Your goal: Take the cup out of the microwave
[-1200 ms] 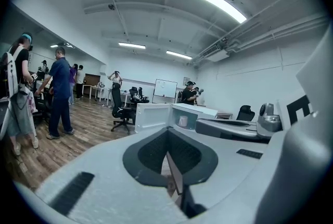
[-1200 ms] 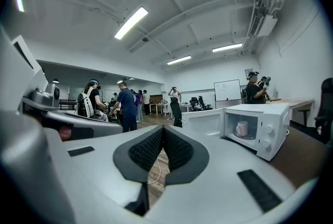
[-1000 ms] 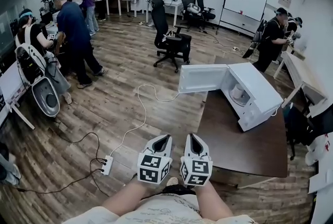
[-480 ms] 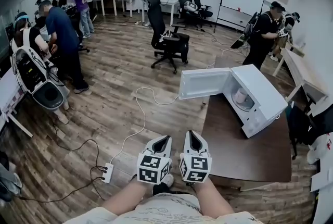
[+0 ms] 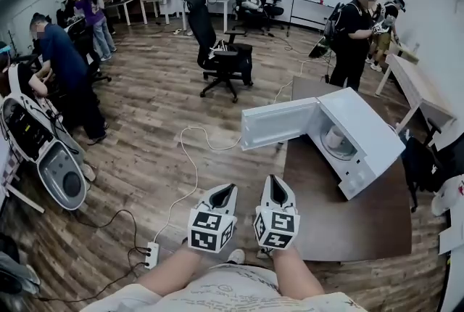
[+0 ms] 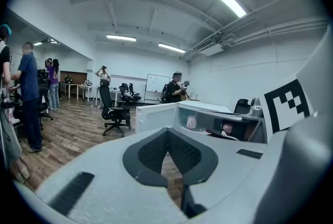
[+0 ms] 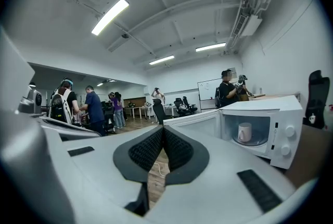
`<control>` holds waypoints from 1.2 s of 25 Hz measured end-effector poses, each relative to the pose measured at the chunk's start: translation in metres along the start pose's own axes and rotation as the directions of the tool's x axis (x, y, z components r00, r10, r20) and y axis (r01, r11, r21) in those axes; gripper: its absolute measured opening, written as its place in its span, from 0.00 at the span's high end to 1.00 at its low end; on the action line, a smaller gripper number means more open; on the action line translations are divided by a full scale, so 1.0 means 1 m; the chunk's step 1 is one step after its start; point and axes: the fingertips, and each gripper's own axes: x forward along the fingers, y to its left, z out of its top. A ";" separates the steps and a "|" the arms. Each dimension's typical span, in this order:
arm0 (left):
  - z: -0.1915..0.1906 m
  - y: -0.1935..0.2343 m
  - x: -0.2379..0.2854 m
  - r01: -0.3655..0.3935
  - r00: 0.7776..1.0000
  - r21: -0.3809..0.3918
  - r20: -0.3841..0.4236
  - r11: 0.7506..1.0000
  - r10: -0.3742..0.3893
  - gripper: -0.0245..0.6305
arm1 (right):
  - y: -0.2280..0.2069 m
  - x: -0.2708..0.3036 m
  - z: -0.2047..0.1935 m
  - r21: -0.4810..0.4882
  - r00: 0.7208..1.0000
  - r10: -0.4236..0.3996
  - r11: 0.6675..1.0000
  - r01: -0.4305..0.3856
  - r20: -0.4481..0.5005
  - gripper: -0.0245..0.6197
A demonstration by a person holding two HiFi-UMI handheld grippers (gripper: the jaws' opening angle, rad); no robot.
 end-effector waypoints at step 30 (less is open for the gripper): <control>0.030 -0.133 0.212 0.595 0.802 0.128 -0.155 0.794 -0.576 0.94 | -0.202 0.010 0.007 0.080 0.834 -0.552 0.831 0.550 -0.008 0.94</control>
